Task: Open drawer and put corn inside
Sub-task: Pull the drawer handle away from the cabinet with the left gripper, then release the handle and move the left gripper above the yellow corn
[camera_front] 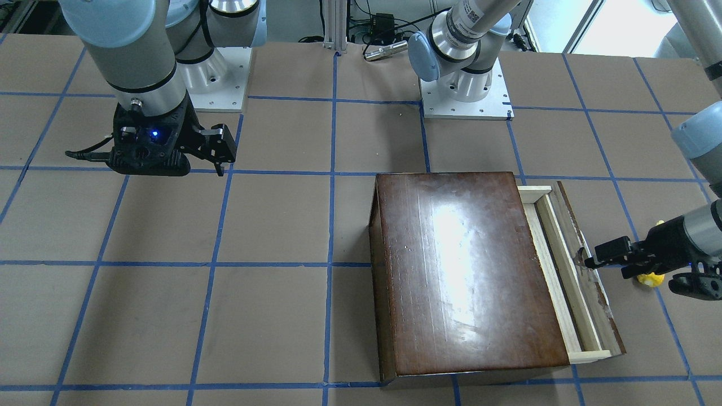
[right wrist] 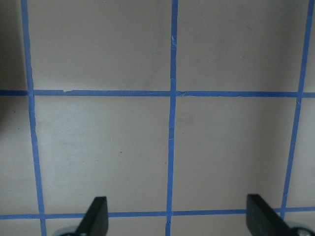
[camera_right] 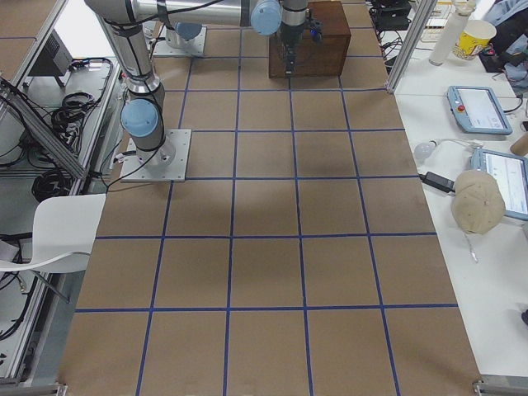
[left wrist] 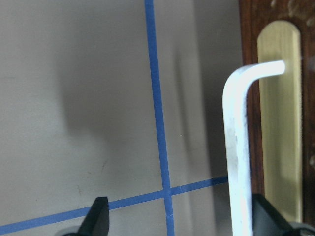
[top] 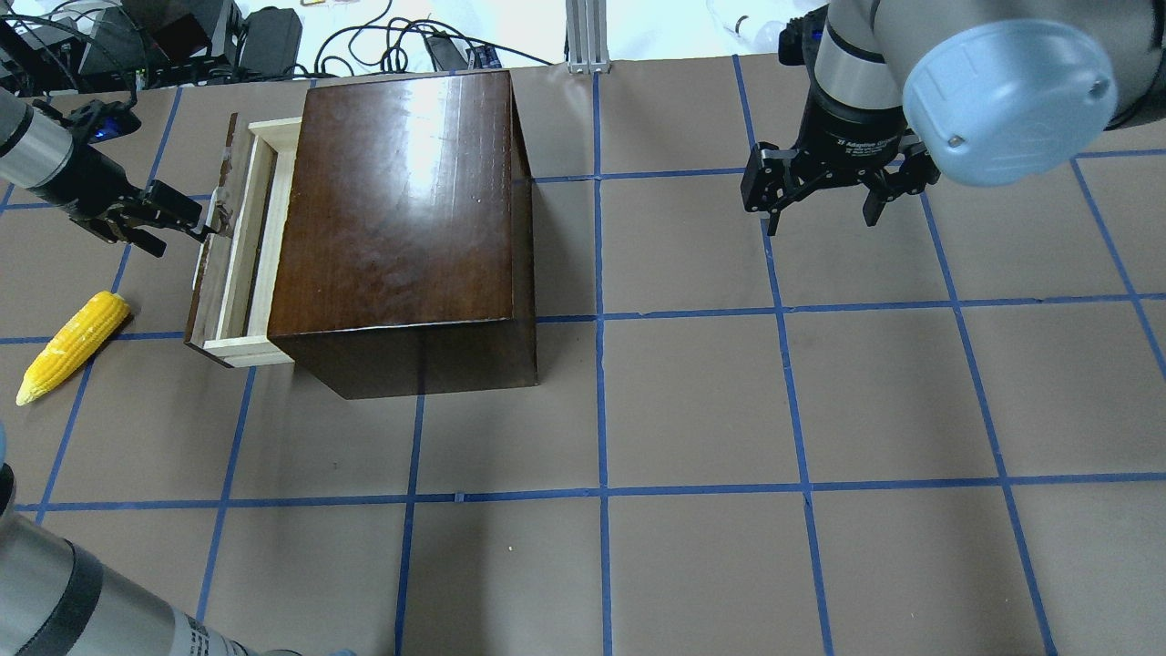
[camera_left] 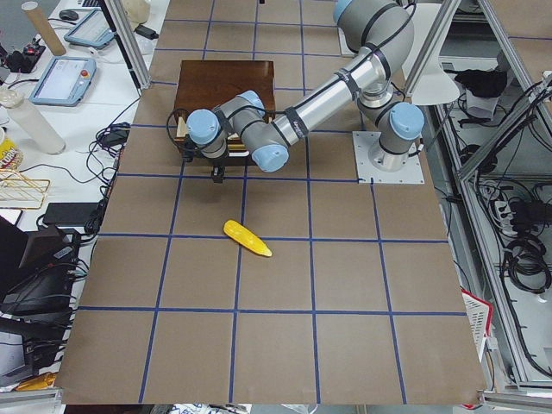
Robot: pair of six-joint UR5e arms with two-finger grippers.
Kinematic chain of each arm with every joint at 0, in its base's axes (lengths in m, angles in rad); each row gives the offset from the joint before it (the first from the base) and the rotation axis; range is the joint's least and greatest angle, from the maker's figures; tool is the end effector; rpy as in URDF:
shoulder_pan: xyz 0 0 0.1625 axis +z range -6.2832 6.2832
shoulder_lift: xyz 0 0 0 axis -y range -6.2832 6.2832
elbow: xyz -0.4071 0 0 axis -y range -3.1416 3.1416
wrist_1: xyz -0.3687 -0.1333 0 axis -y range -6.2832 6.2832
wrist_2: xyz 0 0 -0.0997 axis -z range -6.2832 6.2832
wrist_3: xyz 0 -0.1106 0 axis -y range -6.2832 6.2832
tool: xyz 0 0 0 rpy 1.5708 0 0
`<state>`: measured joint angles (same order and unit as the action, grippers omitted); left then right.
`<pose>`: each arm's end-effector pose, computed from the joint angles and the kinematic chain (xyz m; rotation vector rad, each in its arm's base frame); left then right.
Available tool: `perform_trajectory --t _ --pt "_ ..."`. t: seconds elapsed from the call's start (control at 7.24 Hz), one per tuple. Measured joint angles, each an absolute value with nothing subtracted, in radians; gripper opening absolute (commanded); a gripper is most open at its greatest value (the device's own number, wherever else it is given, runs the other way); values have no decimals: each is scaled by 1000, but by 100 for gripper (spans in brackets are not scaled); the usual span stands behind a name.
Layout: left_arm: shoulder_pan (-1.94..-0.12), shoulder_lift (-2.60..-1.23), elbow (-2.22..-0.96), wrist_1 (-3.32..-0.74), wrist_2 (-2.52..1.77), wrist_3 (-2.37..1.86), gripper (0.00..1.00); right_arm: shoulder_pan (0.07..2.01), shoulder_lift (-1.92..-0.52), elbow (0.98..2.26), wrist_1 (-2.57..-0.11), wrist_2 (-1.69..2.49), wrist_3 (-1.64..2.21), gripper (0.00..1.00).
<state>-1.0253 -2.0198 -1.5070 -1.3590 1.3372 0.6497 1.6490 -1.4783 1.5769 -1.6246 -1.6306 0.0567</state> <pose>0.1744 -0.5937 0.2675 -0.1195 -2.8493 -0.0167 0.1653 -0.4877 0.4168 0.0352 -3.0781 -0.0626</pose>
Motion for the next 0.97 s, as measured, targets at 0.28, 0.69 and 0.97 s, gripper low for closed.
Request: perform_trajectory --t 0.28,0.69,0.97 --pt "-1001 -2029 -1500 -1360 1337 685 100 1649 -1478 1577 -1624 -1631 57 100" --pt "-981 -2036 -1485 -1363 1346 711 100 1649 -1478 1577 -1625 -1631 57 100" --pt "-979 -2025 -1476 -1366 1371 716 100 1649 -1479 1577 -1625 -1631 57 100"
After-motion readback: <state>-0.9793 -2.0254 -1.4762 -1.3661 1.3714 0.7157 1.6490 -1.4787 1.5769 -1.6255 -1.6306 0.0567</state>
